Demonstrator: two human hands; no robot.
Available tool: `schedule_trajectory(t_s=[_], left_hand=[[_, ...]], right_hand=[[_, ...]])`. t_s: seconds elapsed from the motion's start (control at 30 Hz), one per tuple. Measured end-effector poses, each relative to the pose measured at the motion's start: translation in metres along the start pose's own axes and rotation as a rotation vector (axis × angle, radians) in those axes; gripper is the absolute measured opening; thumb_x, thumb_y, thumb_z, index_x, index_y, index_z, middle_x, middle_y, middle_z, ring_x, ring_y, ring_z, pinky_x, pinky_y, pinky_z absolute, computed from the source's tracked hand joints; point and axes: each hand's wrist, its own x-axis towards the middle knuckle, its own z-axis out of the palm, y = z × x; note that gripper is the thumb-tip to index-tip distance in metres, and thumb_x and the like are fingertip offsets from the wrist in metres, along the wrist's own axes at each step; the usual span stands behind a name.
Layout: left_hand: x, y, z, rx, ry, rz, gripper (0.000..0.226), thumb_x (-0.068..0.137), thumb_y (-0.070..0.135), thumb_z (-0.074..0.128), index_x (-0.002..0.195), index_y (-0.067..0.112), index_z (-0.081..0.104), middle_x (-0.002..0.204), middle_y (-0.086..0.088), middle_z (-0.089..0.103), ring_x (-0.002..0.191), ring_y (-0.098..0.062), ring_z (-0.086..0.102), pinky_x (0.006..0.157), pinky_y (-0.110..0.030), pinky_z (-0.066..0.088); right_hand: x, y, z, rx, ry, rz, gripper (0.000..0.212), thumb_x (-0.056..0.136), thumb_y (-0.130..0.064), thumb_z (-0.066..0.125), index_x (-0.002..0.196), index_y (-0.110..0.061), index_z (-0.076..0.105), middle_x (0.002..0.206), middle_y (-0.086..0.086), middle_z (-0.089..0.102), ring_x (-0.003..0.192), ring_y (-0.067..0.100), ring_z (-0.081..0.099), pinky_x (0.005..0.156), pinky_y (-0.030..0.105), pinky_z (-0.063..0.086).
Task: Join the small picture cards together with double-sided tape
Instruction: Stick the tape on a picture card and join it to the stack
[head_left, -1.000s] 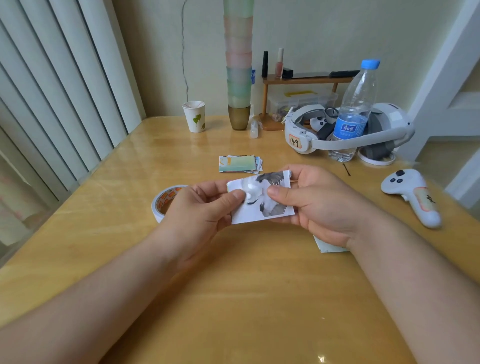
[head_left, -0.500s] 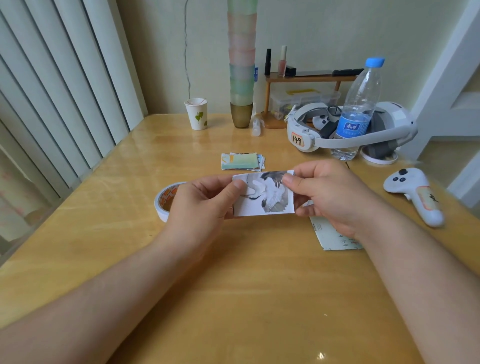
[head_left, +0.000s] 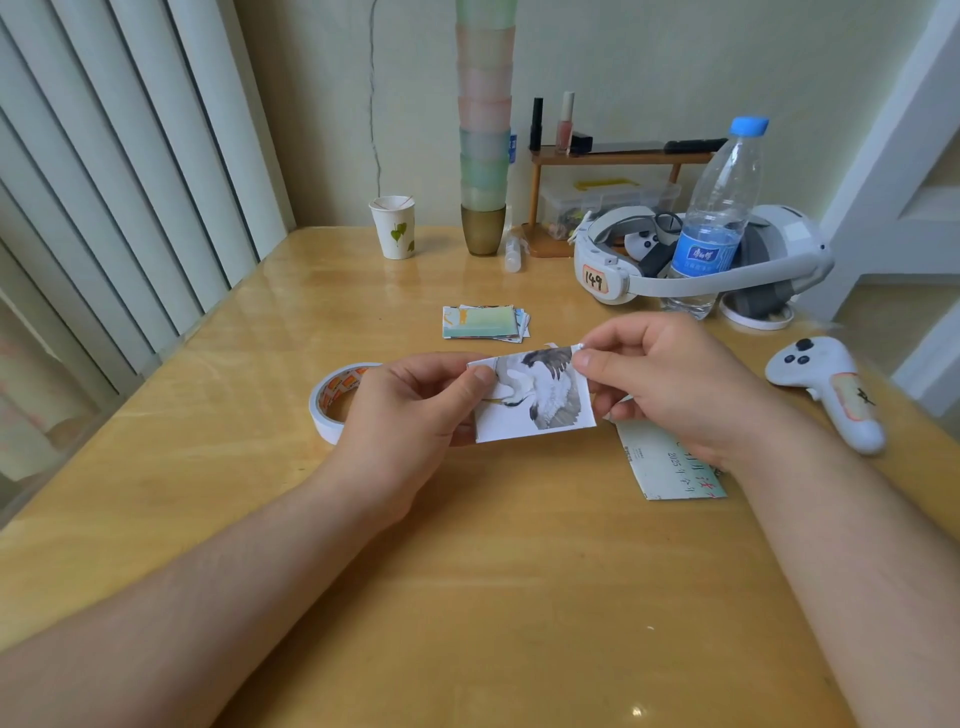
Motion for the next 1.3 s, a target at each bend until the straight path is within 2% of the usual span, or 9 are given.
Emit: schedule_trajectory(t_s=[0.2,0.3,0.4,0.77,0.87,1.03,1.1,1.2,1.3], left_hand=[[0.001,-0.001,-0.001,0.007,0.010,-0.007,0.012,0.099,0.015,0.070,0.101,0.012,0.081,0.080,0.001,0.079,0.064,-0.009,0.067,0.070,-0.032,0.060],[0.001,-0.002,-0.001,0.005,0.008,-0.013,0.011,0.098,0.016,0.071,0.100,0.013,0.082,0.083,-0.001,0.079,0.066,-0.010,0.067,0.070,-0.031,0.060],[0.002,-0.004,-0.001,0.013,0.013,-0.007,0.011,0.097,0.017,0.072,0.101,0.013,0.082,0.079,0.000,0.078,0.062,-0.009,0.063,0.068,-0.028,0.058],[0.000,-0.002,0.000,-0.041,-0.008,-0.013,0.012,0.098,0.013,0.070,0.100,0.010,0.081,0.077,0.000,0.077,0.062,-0.009,0.066,0.067,-0.028,0.060],[0.001,-0.002,-0.002,-0.023,0.002,-0.008,0.011,0.098,0.014,0.070,0.098,0.012,0.081,0.076,0.002,0.077,0.060,-0.008,0.065,0.065,-0.026,0.059],[0.004,-0.005,-0.004,0.012,0.014,0.000,0.012,0.099,0.016,0.071,0.100,0.011,0.081,0.067,0.006,0.072,0.061,-0.011,0.061,0.071,-0.032,0.061],[0.004,-0.006,-0.004,0.008,-0.003,-0.007,0.012,0.098,0.017,0.072,0.098,0.014,0.083,0.079,-0.002,0.078,0.070,-0.017,0.067,0.077,-0.038,0.063],[0.003,-0.006,-0.004,0.021,-0.015,-0.006,0.012,0.098,0.017,0.071,0.097,0.014,0.083,0.084,-0.004,0.080,0.070,-0.015,0.067,0.077,-0.038,0.064],[0.004,-0.006,-0.003,0.025,-0.021,-0.019,0.012,0.098,0.017,0.071,0.100,0.013,0.082,0.089,-0.007,0.081,0.074,-0.016,0.070,0.078,-0.038,0.064]], right_hand=[[0.000,-0.001,-0.003,0.003,-0.017,0.004,0.015,0.091,-0.001,0.068,0.094,-0.013,0.075,0.075,0.008,0.074,0.064,0.017,0.067,0.062,0.033,0.053],[0.000,-0.002,-0.003,0.039,-0.029,0.014,0.008,0.091,-0.008,0.069,0.091,-0.012,0.076,0.077,0.009,0.073,0.064,0.018,0.065,0.062,0.034,0.052],[0.000,-0.002,-0.001,0.052,-0.035,0.017,0.014,0.096,-0.018,0.068,0.089,-0.010,0.077,0.078,0.010,0.070,0.064,0.019,0.064,0.062,0.034,0.050],[0.000,-0.001,-0.010,0.023,-0.057,-0.052,0.017,0.099,-0.013,0.066,0.085,-0.015,0.076,0.074,0.006,0.073,0.064,0.017,0.066,0.057,0.026,0.050],[0.000,0.003,-0.020,-0.131,-0.091,-0.057,0.021,0.102,-0.015,0.062,0.090,-0.023,0.077,0.083,0.000,0.078,0.064,0.016,0.066,0.061,0.027,0.050],[0.001,0.005,-0.044,-0.556,0.012,-0.049,0.013,0.096,-0.025,0.072,0.092,-0.036,0.078,0.085,-0.018,0.074,0.070,-0.008,0.063,0.066,0.020,0.044],[-0.001,0.007,-0.051,-0.668,-0.096,0.060,0.016,0.091,-0.029,0.077,0.100,-0.041,0.075,0.098,-0.019,0.069,0.076,-0.007,0.064,0.065,0.021,0.048],[0.001,0.015,-0.053,-0.899,-0.279,0.163,0.046,0.081,-0.042,0.084,0.122,-0.049,0.065,0.119,-0.018,0.058,0.103,0.002,0.060,0.088,0.030,0.054],[0.004,0.018,-0.050,-0.935,-0.305,0.146,0.048,0.077,-0.044,0.087,0.115,-0.052,0.059,0.115,-0.019,0.048,0.105,0.006,0.056,0.086,0.031,0.053]])
